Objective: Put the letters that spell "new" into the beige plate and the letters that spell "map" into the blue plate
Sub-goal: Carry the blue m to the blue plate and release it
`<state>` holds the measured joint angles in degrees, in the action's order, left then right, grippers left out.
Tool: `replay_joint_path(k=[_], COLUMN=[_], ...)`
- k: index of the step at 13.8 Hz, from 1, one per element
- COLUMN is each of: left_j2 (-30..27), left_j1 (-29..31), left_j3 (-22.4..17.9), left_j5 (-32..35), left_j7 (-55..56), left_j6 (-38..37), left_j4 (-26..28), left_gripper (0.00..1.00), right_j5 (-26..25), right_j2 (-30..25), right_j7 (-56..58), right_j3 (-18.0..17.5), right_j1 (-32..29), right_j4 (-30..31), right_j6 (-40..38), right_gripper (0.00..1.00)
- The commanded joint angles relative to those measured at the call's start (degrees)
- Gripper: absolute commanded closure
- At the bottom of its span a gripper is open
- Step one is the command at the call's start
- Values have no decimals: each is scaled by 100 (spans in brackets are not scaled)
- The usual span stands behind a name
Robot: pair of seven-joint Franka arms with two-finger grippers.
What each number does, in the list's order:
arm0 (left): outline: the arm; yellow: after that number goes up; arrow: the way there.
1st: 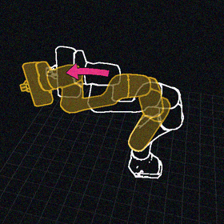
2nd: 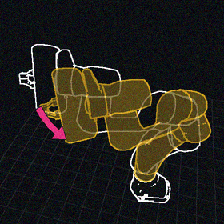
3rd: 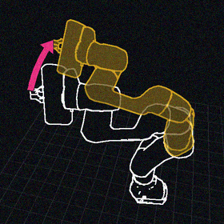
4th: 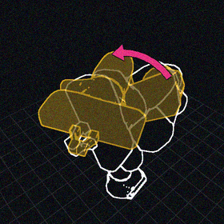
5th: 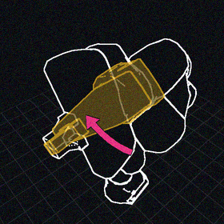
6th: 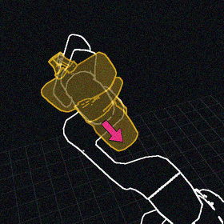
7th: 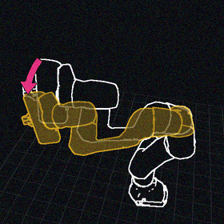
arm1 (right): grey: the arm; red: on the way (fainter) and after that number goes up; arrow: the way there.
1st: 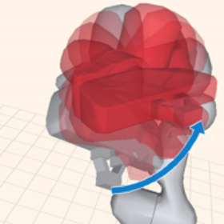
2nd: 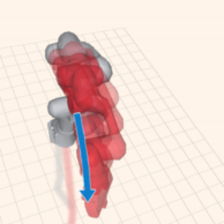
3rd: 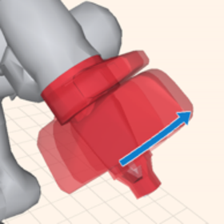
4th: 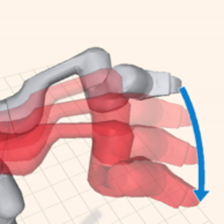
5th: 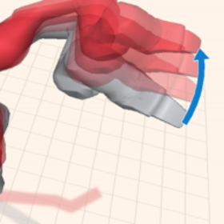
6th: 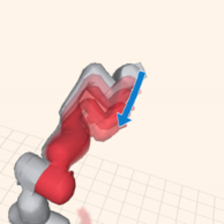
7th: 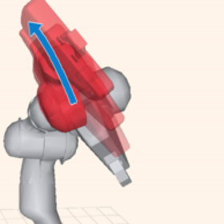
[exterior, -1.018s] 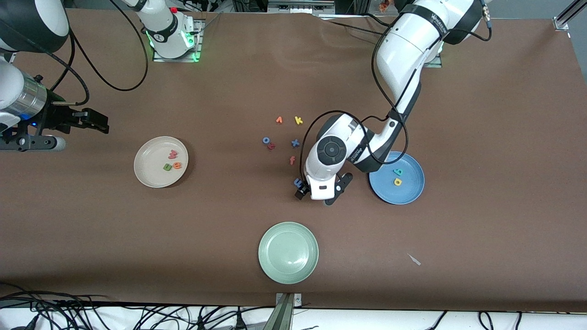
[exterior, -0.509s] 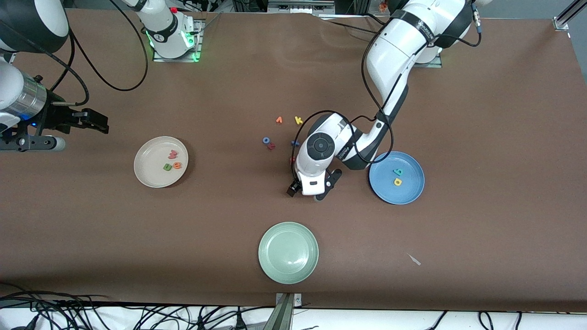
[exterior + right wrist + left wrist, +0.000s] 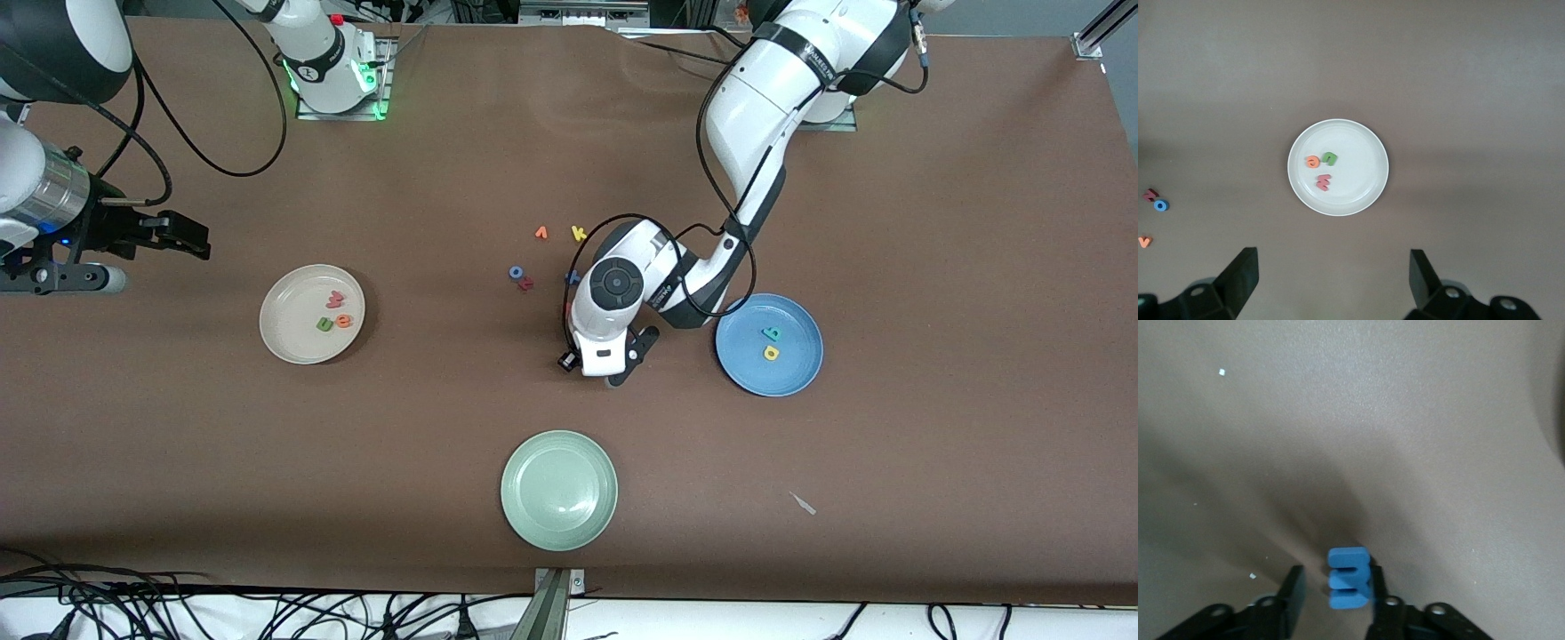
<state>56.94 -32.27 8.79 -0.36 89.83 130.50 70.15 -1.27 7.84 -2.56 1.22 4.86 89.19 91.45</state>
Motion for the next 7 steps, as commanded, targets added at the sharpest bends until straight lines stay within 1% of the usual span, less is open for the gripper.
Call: replay_joint_path(k=[1,3,6,7], left_j2=[98,89,-51,-156], left_j1=[-60,-42,63,107], left_j3=[-53,-53,-70,-70], left_j5=[-17,-8,97,97], left_j7=[26,8,-44,-253], left_j6=[2,2,-103,-347], left_j4=[-124,-124,-142,-150], left_gripper=[86,100,100,100], right_j5=[92,92,92,92], right_j2=[-54,-46,-46,-46], right_j7=[45,53,53,53], right_j3=[-51,-43,-43,-43], right_j1=[-73,-73,-73,-73], right_j4=[46,46,46,46], right_j6=[-22,-22,-13,-13], right_gripper=[0,0,0,0])
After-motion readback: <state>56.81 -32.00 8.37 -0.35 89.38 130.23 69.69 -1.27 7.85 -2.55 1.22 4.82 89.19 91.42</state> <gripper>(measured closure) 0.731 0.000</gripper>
